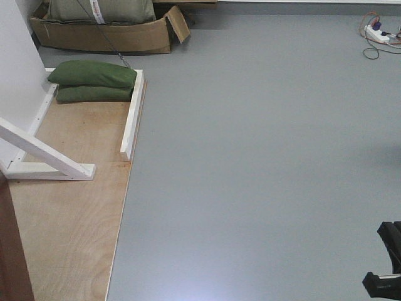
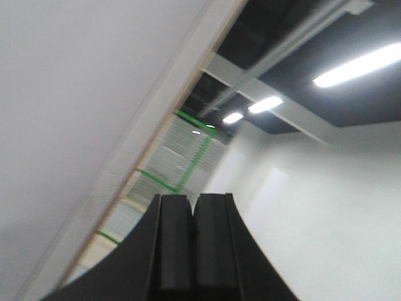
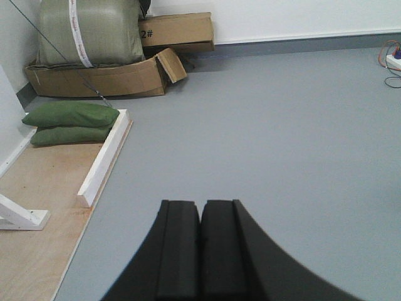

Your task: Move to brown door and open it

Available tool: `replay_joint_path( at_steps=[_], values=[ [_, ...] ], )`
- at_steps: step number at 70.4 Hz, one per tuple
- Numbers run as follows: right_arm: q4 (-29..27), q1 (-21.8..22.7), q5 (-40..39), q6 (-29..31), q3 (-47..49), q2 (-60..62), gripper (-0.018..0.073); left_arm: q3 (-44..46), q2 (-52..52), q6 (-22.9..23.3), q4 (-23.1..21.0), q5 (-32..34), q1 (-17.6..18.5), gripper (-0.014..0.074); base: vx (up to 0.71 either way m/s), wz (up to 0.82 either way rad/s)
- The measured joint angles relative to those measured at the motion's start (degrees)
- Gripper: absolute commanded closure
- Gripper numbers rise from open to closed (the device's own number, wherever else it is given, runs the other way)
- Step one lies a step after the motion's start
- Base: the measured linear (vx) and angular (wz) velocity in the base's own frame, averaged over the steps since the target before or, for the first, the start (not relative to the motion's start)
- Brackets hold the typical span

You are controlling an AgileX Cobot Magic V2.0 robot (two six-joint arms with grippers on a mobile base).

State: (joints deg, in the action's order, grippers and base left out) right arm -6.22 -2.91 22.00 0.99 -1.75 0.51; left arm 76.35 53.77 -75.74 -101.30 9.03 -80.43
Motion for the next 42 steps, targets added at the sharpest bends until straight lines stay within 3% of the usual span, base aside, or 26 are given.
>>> replay_joint_path(
  at_steps=[11,22,42],
  values=[
    [0.00,0.00,0.00,0.00,0.00,0.00,0.0559,0.00,-0.38,6.05,0.52,-6.54,4.17,0.0580,0.00,0.00],
    [0.00,0.00,0.00,0.00,0.00,0.00,0.0559,0.00,-0.50,12.13,0.87,-11.37,10.88,0.0580,0.00,0.00],
    [0.00,0.00,0.00,0.00,0.00,0.00,0.0559,0.00,-1.71,13.82,1.28,-16.67,24.47,0.0580,0.00,0.00]
  ],
)
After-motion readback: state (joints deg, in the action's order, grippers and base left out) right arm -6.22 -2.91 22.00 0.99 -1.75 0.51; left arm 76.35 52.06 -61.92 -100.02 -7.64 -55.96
